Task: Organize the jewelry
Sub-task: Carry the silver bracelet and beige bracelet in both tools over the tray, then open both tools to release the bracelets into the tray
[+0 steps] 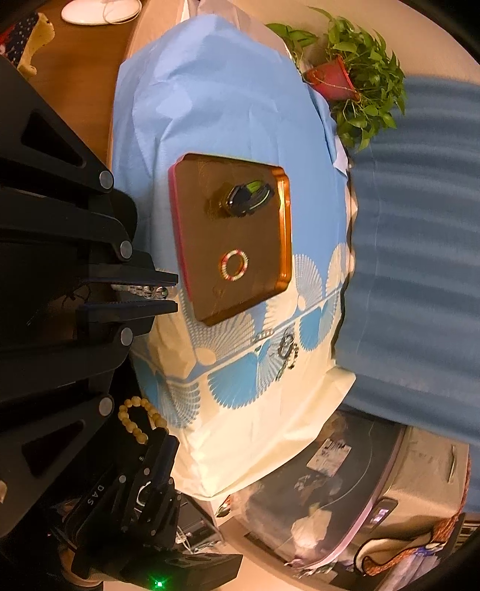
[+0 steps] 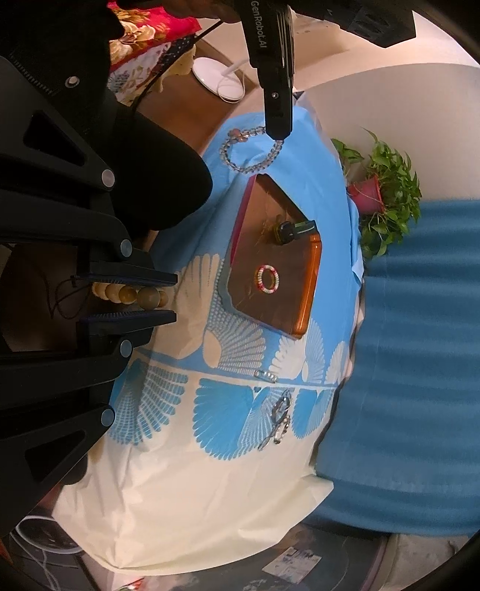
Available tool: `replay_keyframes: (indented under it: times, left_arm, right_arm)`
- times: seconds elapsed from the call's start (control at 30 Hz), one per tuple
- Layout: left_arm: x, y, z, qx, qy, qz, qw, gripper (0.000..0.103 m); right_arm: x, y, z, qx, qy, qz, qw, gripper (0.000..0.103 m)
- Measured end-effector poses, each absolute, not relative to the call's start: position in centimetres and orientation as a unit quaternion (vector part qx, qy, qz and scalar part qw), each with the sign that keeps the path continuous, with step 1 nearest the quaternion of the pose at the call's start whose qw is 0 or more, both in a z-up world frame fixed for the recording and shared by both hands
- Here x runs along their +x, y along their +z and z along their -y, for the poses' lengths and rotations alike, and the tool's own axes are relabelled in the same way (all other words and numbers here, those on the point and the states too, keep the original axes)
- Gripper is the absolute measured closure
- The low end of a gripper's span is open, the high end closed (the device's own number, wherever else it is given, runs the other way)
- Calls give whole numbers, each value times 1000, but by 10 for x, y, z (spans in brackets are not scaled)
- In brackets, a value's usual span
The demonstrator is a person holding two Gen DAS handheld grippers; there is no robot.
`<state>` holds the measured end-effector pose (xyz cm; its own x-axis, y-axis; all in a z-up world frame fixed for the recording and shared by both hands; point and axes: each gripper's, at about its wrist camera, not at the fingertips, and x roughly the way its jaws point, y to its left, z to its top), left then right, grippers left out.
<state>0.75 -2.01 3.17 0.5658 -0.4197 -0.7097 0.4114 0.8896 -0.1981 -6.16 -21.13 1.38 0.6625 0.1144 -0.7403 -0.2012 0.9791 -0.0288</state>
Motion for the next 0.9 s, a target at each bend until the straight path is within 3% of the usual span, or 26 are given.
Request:
replay_keyframes:
  times: [0.9]
  left_arm:
    - [176, -1, 45, 18, -223, -405, 886, 98]
  right_arm:
    - [123, -4, 163, -71, 135, -396, 905, 90]
